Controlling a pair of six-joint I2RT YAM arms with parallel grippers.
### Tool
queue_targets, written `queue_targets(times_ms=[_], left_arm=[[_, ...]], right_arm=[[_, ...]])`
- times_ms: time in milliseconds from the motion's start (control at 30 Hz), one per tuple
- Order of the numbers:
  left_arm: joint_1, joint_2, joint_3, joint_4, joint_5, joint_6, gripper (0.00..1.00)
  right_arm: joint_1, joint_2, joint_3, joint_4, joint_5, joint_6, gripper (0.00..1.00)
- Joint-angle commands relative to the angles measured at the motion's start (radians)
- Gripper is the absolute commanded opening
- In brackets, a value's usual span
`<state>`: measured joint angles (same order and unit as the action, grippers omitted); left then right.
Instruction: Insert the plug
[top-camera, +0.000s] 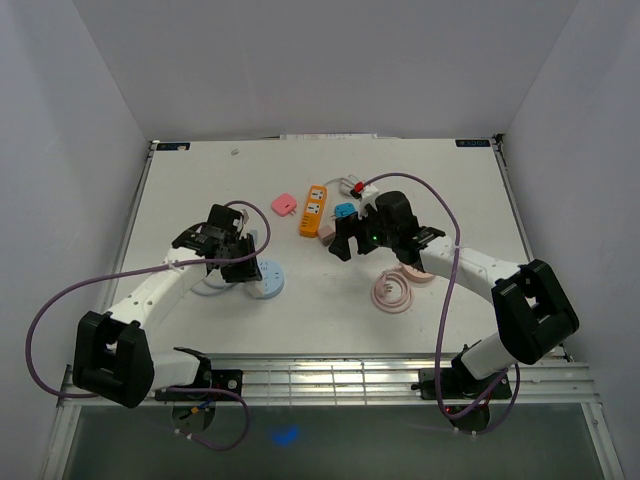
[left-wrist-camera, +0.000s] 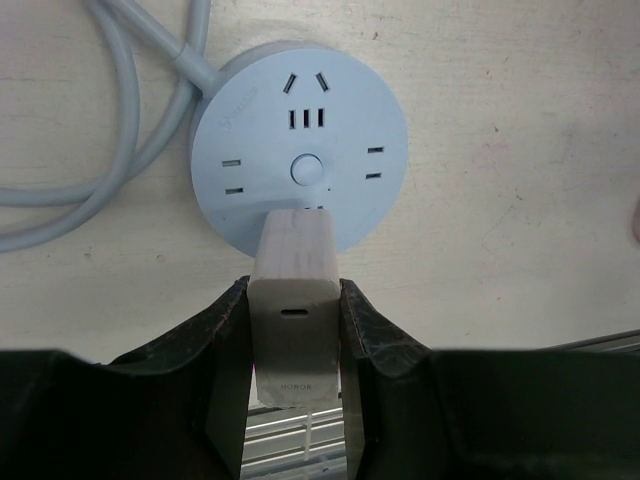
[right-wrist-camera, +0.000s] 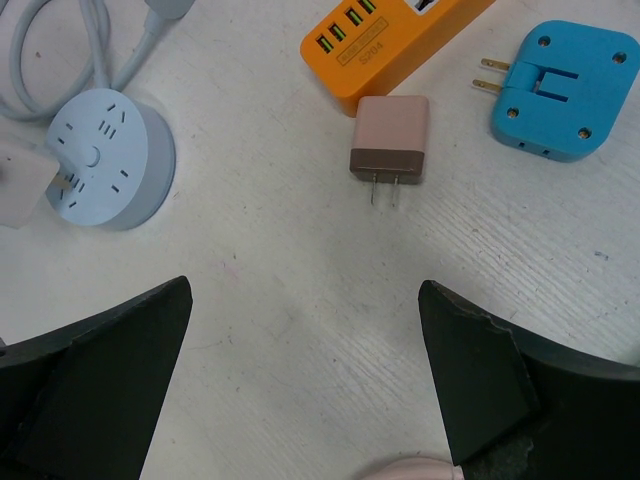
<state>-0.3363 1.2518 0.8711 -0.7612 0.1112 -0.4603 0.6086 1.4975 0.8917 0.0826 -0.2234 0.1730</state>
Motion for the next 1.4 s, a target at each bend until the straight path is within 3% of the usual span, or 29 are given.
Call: queue_targets(times_ms=[0,667,1033,1367], left_arm=[[-0.006,-0.003,0.045,0.03,-0.016,0.005,0.0],[-0.024,0.012,0.028,0.027,-0.008,0.012,0.0],[-0.026,0.027,0.035,0.0,-0.077,0.025,0.0],[-0.153,0.095,0.063,-0.006,-0.235,0.017,0.0]], right_arm=[[-0.006,-0.02,0.001,0.045,-0.019,0.003,1.0],[-0.006,-0.002,0.004,0.045,-0.036,-0.003,1.0],[-0.007,-0.002,0.006,0.046,-0.044,-0.004,1.0],[-0.009,0.001,0.003,0.045,-0.044,-0.009,1.0]])
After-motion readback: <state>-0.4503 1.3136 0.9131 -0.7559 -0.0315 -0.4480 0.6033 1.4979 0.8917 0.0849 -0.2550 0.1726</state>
